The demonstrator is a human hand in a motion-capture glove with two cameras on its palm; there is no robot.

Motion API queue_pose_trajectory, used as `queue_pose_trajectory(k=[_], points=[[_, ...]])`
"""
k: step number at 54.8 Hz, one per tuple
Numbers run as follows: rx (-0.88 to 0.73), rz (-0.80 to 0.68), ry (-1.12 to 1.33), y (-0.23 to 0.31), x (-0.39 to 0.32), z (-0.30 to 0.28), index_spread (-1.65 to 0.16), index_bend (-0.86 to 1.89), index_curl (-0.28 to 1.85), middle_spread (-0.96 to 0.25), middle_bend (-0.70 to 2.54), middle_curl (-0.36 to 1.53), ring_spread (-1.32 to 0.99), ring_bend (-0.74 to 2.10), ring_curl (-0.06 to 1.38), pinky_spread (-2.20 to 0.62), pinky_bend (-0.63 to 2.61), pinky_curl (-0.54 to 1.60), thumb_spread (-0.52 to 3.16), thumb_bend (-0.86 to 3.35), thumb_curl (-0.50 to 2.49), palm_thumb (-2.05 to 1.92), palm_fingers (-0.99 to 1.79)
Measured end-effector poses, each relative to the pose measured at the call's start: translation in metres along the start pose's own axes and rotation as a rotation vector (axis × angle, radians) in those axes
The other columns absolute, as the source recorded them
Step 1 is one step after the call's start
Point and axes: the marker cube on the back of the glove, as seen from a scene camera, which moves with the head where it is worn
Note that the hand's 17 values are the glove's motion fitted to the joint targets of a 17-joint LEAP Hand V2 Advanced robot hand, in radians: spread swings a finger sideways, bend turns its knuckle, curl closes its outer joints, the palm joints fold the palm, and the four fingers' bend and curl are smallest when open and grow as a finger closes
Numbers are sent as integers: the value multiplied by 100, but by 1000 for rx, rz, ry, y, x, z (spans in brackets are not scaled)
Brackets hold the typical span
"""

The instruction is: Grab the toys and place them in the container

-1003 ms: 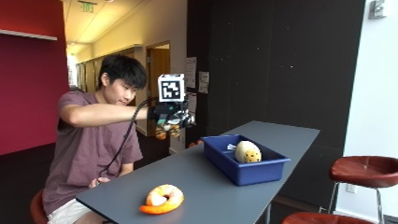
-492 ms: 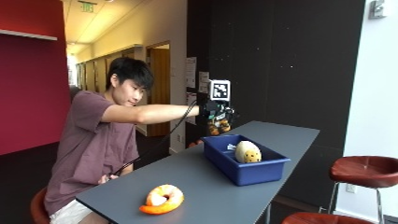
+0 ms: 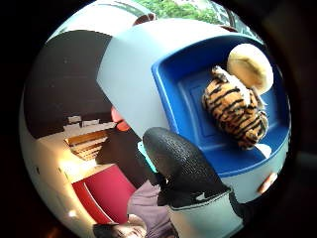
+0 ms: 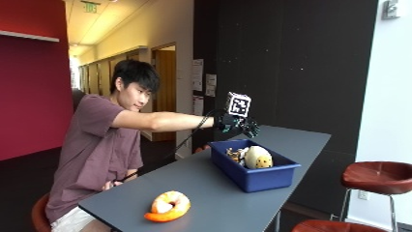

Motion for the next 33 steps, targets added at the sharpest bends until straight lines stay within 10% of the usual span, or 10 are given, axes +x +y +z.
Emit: queue_pose_trajectory(k=[21,26,33], points=[[21,-7,46,-11,-2,8,-17,7,18,-1,14,36,-2,61,27,3,92,37,115,-7,26,-10,-22],[33,255,127,-21,1,11,-17,7,17,-2,15,35,-2,60,27,3,92,36,115,-7,25,-9,-22],[45,-31,171,-15,-13,11,-17,7,16,-1,15,33,-3,62,27,3,91,36,115,-7,23,-9,-19]])
